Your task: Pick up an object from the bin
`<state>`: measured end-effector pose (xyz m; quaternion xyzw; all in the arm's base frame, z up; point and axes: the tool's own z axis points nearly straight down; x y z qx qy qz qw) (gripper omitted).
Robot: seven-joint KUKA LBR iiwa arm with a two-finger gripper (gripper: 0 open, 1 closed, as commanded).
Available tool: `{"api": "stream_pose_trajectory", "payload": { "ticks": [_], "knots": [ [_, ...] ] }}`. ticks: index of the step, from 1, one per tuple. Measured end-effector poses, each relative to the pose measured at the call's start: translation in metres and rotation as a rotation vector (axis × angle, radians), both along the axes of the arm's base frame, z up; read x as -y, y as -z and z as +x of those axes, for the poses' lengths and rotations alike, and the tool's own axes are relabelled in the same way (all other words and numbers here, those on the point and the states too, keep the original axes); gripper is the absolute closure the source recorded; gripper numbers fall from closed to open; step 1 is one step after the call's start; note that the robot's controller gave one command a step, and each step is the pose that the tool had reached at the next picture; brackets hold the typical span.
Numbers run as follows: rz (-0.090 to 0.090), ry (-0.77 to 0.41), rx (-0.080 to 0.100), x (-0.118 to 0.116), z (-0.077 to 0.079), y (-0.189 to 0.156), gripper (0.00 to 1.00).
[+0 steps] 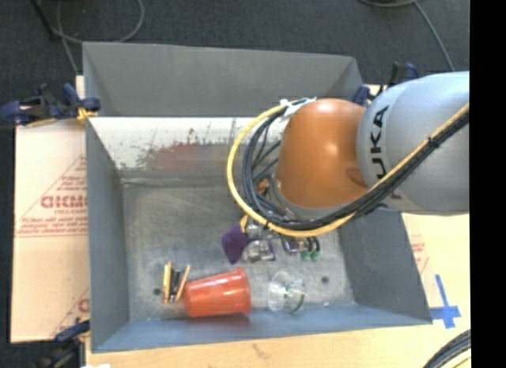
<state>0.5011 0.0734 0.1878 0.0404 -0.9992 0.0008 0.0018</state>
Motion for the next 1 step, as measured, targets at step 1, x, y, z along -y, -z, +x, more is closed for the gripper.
{"api": "stream_pose_trajectory", "payload": {
  "ticks": [1],
  "knots": [
    [0.002, -0.236, 0.020, 0.0064, 0.0032, 0.0165, 1.00]
  ]
}}
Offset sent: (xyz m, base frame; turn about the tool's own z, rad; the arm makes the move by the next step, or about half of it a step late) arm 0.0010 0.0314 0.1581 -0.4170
